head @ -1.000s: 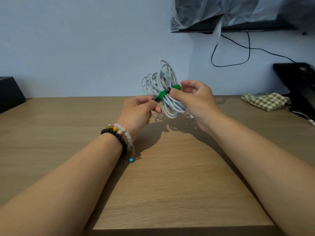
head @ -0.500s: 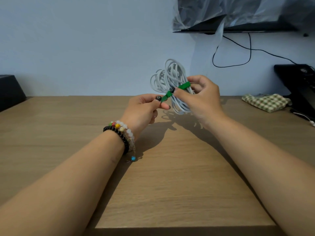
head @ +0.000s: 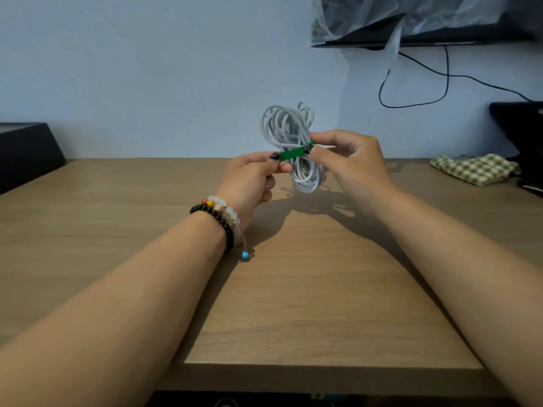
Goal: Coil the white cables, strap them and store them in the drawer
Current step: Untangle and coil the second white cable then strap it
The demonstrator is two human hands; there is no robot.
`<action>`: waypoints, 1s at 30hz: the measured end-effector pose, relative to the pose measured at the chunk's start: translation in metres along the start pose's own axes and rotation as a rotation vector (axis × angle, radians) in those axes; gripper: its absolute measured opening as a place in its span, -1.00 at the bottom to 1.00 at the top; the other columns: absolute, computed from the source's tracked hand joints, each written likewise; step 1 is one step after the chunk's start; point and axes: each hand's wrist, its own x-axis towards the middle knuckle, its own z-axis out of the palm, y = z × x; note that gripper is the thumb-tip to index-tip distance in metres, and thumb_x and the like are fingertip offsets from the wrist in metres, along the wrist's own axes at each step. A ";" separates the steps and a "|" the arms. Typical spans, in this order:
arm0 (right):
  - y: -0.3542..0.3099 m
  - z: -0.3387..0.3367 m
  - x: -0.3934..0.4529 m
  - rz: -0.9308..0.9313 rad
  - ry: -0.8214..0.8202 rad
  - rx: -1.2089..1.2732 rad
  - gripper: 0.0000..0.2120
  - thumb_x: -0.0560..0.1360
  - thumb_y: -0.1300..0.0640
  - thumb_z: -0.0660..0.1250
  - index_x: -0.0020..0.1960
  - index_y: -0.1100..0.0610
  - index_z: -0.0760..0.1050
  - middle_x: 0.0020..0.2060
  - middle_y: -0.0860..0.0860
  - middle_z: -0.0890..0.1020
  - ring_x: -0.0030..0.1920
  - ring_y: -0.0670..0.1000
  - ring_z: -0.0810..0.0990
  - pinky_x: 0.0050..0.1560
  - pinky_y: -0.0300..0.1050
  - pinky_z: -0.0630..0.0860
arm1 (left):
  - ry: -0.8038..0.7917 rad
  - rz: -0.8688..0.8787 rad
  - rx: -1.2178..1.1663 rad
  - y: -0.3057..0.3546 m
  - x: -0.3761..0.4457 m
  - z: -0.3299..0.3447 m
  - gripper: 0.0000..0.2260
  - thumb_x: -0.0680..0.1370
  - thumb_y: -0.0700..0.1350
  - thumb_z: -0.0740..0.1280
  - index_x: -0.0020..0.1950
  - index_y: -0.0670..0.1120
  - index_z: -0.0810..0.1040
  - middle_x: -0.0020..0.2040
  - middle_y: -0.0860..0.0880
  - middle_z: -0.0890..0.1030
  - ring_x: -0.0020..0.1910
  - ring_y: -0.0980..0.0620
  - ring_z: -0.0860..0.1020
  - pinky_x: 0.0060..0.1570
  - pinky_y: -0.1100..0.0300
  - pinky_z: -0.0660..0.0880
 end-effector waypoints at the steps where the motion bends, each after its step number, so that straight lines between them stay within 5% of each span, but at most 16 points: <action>1: 0.001 0.000 0.000 0.020 -0.006 0.038 -0.79 0.46 0.29 0.43 -0.02 0.01 0.62 -0.16 -0.07 0.70 -0.16 -0.13 0.68 -0.13 -0.26 0.57 | 0.009 -0.001 0.010 -0.001 0.000 -0.001 -0.76 0.57 -0.35 0.22 -0.21 -0.16 0.59 -0.35 0.00 0.60 -0.48 0.10 0.21 -0.49 0.29 0.13; 8: 0.011 0.001 -0.003 0.256 -0.025 0.304 -0.57 0.42 0.30 0.47 0.26 0.22 0.49 0.08 0.08 0.64 0.08 -0.02 0.65 0.09 -0.19 0.57 | -0.034 -0.018 0.021 -0.005 -0.002 -0.007 -0.72 0.51 -0.40 0.23 -0.33 -0.15 0.54 -0.35 -0.01 0.49 -0.53 0.12 0.22 -0.52 0.30 0.13; 12: 0.012 0.006 -0.015 0.279 -0.170 0.262 -0.75 0.46 0.33 0.40 0.10 0.12 0.56 -0.01 0.06 0.69 0.01 0.01 0.66 0.00 -0.11 0.59 | -0.077 -0.002 0.032 -0.006 -0.008 -0.007 -0.73 0.53 -0.38 0.22 -0.33 -0.16 0.52 -0.35 -0.02 0.47 -0.54 0.14 0.22 -0.52 0.30 0.11; 16: 0.009 0.006 -0.023 0.307 -0.136 0.229 -0.73 0.45 0.32 0.42 0.09 0.08 0.57 -0.04 0.04 0.69 -0.03 0.01 0.68 -0.13 -0.16 0.59 | -0.062 -0.019 0.067 -0.008 -0.015 -0.004 -0.78 0.57 -0.34 0.20 -0.21 -0.20 0.56 -0.36 0.00 0.53 -0.56 0.14 0.24 -0.55 0.32 0.13; 22: -0.001 0.018 -0.040 0.157 -0.065 0.022 -0.65 0.39 0.30 0.49 0.09 -0.01 0.56 -0.17 -0.18 0.64 -0.23 -0.32 0.61 -0.17 -0.42 0.51 | -0.056 -0.100 0.064 -0.007 -0.029 -0.006 -0.80 0.55 -0.36 0.21 -0.20 -0.23 0.57 -0.32 -0.11 0.48 -0.56 0.14 0.24 -0.58 0.34 0.16; 30: -0.012 0.017 -0.061 0.196 -0.071 -0.062 -0.78 0.46 0.18 0.43 0.03 -0.08 0.56 -0.15 -0.15 0.67 -0.11 -0.13 0.63 -0.05 -0.17 0.54 | -0.089 -0.198 -0.028 -0.001 -0.059 -0.007 -0.83 0.60 -0.28 0.22 -0.06 -0.27 0.60 -0.37 -0.03 0.58 -0.53 0.18 0.36 -0.55 0.39 0.29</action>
